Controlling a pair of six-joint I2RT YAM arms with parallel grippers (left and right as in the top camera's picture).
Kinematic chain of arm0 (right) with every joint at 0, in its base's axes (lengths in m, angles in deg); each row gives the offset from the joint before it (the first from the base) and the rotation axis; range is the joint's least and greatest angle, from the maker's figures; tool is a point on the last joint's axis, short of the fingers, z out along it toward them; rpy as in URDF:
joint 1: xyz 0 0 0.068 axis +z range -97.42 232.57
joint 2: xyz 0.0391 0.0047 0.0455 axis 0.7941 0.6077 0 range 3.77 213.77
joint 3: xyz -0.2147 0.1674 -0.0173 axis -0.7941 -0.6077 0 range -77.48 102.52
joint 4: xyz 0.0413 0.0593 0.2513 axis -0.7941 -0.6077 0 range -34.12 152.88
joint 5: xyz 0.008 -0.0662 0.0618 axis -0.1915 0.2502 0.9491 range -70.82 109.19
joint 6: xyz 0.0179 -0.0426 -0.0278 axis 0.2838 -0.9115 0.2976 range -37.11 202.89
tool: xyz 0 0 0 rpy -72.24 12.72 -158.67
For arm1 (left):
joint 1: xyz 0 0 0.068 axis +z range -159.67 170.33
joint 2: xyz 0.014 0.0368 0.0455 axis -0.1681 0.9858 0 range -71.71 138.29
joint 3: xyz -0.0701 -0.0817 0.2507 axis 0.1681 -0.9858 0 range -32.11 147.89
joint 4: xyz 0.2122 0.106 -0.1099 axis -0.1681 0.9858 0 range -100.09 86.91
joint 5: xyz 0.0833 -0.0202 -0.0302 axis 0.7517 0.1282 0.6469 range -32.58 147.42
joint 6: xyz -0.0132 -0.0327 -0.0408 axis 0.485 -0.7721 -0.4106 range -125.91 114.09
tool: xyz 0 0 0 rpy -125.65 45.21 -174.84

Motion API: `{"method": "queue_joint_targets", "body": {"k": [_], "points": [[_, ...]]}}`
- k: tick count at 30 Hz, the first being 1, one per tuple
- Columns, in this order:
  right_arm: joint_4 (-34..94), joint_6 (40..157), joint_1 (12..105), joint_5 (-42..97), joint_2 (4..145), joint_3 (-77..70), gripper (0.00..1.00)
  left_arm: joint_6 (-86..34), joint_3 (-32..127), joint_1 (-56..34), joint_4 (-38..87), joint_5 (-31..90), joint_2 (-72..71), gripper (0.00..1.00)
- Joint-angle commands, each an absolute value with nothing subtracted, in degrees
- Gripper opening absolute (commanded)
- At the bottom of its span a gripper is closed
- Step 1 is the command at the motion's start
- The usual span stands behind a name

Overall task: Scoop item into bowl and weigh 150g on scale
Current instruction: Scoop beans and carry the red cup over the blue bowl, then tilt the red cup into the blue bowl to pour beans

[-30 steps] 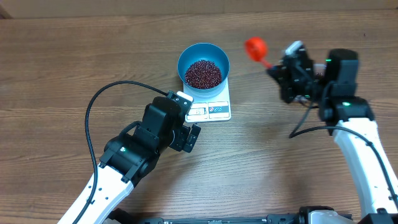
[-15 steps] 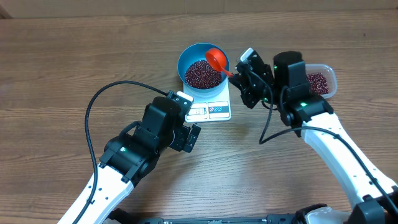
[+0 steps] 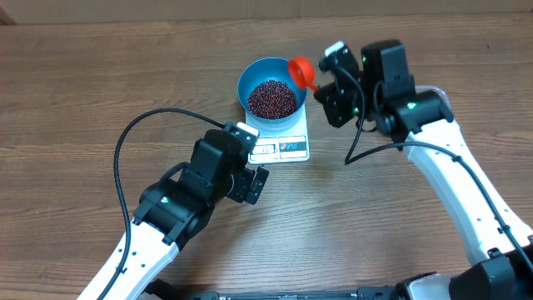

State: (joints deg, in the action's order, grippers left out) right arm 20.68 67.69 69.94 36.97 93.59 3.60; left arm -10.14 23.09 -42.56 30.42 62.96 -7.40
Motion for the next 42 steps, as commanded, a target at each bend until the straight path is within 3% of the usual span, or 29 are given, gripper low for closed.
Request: {"method": "queue_joint_targets", "body": {"k": [1,11,21,42], "points": [[16.7,67.6,70.3,35.7,95.5,10.7,0.03,-9.1,23.1,-42.3,30.2,62.3,-7.2,0.99],[8.9,66.1,72.3,35.7,105.3,17.5,0.03,-9.1,23.1,-42.3,30.2,62.3,-7.2,1.0],[9.0,65.9,77.0,29.1,108.7,17.5,0.03,-9.1,23.1,-42.3,30.2,62.3,-7.2,1.0],[12.1,64.8,77.1,28.6,115.0,17.5,0.03,-9.1,23.1,-42.3,30.2,62.3,-7.2,1.0]]}}
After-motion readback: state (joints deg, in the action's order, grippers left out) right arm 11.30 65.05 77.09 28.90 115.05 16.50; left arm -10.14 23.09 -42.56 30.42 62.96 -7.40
